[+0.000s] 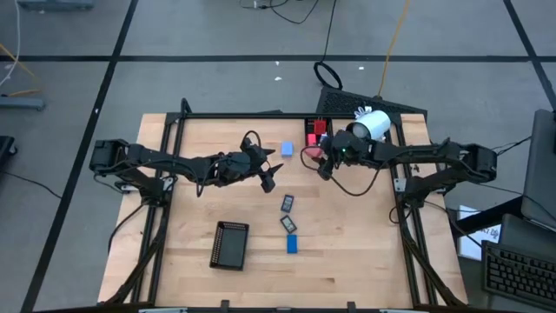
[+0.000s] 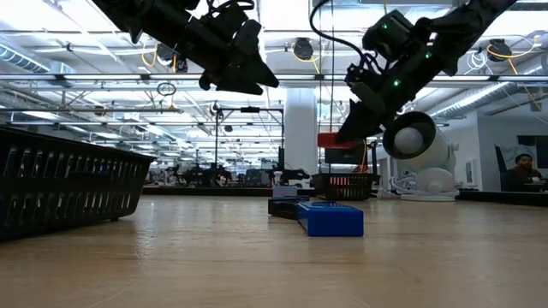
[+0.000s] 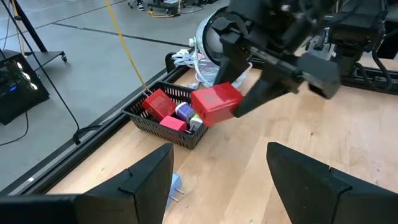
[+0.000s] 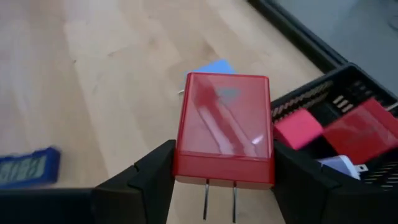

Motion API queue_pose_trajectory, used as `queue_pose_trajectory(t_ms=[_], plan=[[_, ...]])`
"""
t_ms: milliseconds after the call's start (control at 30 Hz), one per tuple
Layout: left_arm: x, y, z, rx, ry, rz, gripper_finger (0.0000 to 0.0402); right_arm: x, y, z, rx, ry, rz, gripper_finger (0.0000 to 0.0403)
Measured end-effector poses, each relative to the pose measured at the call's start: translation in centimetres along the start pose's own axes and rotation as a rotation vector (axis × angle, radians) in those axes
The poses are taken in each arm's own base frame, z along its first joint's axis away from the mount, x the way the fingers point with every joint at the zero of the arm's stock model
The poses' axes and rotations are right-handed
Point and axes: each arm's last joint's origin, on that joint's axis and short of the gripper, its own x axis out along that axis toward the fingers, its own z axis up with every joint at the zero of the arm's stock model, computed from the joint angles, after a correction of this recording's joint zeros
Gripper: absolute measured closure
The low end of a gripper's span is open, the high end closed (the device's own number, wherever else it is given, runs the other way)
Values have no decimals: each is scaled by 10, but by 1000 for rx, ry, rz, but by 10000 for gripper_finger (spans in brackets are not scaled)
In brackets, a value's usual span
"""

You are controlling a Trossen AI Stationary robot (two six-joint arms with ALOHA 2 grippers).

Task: Pick & Place Office items
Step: Put the red charger adapter into the top black basket

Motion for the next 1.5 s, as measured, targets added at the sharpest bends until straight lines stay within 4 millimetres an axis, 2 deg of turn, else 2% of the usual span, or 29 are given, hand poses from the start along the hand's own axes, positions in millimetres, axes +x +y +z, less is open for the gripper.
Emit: queue_pose_trajectory(t_ms=[200, 333, 533, 900, 1100, 1233, 1400, 1500], plan=[[0, 0, 0, -2, -2, 0, 142, 3, -16, -5, 109, -61, -104, 191], [1, 2, 0, -4, -2, 7, 142, 5, -22, -16, 153, -108, -194, 191], [1, 3, 1, -5, -9, 10, 142, 6, -28, -24, 197, -133, -212, 191], [1, 3, 3, -4, -26, 10, 142, 6, -29, -24, 215, -138, -212, 191], [1, 3, 3, -5, -30, 10, 142, 6, -31, -11, 219, -130, -221, 191], [2, 4, 4, -7, -31, 13, 142, 15, -31, -10, 206, -95, -229, 191], [4, 9, 5, -14, -36, 28, 142, 40, -33, -16, 170, -6, -253, 191], [4, 10, 5, -14, -33, 30, 142, 48, -35, -14, 156, 1, -299, 191]])
